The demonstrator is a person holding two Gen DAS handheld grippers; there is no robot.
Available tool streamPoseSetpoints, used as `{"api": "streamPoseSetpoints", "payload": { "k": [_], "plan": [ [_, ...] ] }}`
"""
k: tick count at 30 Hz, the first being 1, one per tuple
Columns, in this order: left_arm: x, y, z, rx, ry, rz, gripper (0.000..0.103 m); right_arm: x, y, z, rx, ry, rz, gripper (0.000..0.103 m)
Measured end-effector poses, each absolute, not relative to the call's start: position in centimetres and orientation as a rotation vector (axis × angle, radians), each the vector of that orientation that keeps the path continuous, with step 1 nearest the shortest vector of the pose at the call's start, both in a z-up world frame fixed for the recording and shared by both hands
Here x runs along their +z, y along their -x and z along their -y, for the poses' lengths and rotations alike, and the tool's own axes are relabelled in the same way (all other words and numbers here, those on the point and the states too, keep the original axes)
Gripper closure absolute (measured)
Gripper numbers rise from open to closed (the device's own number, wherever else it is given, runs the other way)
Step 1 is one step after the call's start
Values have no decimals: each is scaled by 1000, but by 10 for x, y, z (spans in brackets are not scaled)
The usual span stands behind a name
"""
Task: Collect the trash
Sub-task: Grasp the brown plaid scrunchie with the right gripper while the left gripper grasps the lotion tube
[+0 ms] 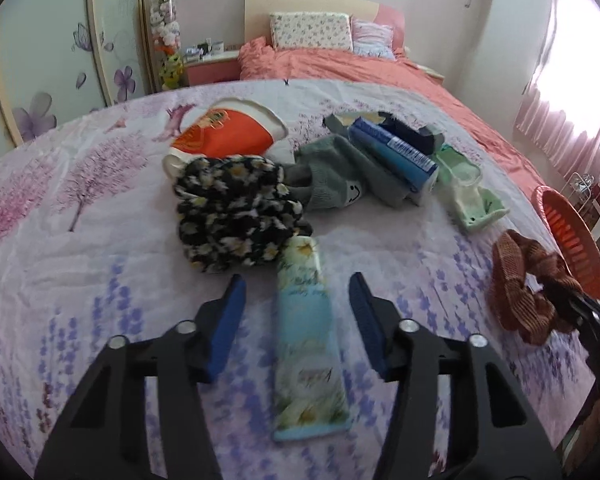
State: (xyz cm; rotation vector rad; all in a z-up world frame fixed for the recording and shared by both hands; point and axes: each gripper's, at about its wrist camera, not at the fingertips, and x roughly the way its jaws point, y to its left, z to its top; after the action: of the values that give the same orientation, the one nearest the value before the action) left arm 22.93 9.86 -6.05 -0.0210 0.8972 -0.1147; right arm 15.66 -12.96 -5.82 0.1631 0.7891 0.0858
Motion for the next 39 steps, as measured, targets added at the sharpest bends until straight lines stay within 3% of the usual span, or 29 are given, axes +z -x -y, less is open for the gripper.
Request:
{"api": "streamPoseSetpoints", "payload": {
  "k": [8,39],
  "plan": [
    [-64,-242,-92,-97,47,-897,63,-71,-162,141,60,-188,-807,89],
    [-65,-239,-86,-93,14,-903,64,-80,-164,133,35,-116,-805,82]
  ]
}}
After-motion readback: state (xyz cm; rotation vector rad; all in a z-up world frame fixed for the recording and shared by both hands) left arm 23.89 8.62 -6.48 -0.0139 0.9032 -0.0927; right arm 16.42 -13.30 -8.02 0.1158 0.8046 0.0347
